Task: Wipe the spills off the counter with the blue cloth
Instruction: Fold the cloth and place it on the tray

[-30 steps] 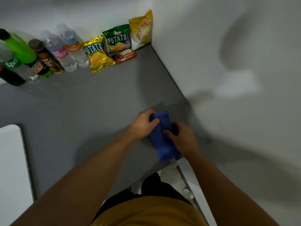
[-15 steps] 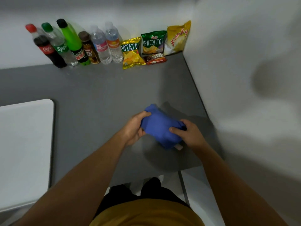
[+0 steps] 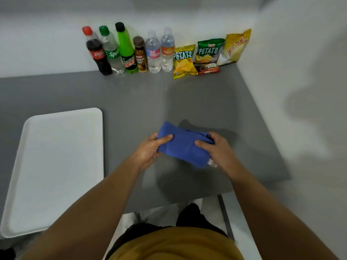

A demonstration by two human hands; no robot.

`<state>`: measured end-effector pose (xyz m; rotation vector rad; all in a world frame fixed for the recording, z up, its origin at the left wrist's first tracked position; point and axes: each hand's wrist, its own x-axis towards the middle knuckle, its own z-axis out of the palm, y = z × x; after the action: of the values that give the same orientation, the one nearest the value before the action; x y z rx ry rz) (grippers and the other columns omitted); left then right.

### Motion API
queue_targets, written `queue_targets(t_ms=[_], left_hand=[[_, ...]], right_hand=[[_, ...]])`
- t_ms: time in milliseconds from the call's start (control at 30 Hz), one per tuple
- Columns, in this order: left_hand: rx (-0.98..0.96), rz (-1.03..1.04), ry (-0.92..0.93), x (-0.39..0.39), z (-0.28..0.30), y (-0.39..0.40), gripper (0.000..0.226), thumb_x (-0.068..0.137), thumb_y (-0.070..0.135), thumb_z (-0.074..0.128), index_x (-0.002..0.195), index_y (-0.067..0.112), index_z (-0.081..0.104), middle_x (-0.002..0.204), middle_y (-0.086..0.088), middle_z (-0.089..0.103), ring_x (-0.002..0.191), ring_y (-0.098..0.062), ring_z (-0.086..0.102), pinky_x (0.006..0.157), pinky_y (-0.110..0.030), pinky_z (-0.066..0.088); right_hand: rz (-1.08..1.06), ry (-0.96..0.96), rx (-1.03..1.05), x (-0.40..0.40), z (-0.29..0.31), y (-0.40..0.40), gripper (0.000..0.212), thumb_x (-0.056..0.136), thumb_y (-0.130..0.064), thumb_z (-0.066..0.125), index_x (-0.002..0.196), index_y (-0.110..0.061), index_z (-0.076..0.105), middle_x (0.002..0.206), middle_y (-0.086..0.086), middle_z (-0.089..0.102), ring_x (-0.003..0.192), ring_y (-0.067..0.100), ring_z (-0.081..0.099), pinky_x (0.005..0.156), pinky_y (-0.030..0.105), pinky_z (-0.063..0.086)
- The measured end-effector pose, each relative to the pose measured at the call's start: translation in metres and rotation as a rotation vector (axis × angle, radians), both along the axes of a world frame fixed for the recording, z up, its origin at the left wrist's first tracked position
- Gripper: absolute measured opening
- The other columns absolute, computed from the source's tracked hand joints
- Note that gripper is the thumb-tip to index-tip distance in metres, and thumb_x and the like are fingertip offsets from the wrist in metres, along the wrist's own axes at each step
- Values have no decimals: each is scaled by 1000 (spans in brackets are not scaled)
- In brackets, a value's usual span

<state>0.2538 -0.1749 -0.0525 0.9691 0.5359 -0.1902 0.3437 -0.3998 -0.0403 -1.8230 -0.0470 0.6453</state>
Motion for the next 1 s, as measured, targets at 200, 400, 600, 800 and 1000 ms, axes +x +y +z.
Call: queue_targets(t_ms=[200, 400, 600, 800, 1000], left_hand=[[149, -89, -32, -64, -3, 78, 37, 89, 22, 74, 123, 7, 70, 124, -12, 72, 117, -27, 68, 102, -37, 54], [369, -167, -1, -122, 6, 140, 31, 88, 35, 75, 115, 21, 69, 109, 0, 77, 103, -22, 74, 77, -29, 60], [475, -296, 1, -179, 11, 187, 28, 95, 36, 68, 122, 33, 61, 114, 7, 74, 101, -12, 74, 76, -28, 61], [484, -428, 118, -224, 13, 224, 24, 86, 31, 66, 108, 19, 63, 93, -2, 72, 82, -18, 71, 70, -30, 59], [460, -572, 197, -246, 19, 243, 26, 82, 21, 68, 106, 11, 62, 90, -2, 74, 85, -18, 73, 73, -31, 61]], right_hand=[[-108, -21, -31, -65, -2, 69, 41, 85, -23, 82, 118, -17, 59, 104, -2, 68, 88, 6, 67, 63, 8, 50], [-181, 14, -38, -126, 0, 124, 42, 83, -18, 84, 119, -12, 64, 100, 4, 70, 75, 3, 66, 61, 10, 51], [-103, 54, -56, -169, 6, 163, 29, 80, -24, 86, 101, -23, 66, 81, -10, 72, 68, 5, 67, 59, 16, 53], [106, 95, -172, -202, 4, 191, 30, 86, -35, 79, 109, -26, 63, 99, -9, 69, 90, 6, 65, 73, 12, 50], [218, 82, -233, -226, -3, 209, 26, 88, -38, 77, 106, -32, 60, 97, -15, 65, 91, 6, 62, 74, 18, 45]])
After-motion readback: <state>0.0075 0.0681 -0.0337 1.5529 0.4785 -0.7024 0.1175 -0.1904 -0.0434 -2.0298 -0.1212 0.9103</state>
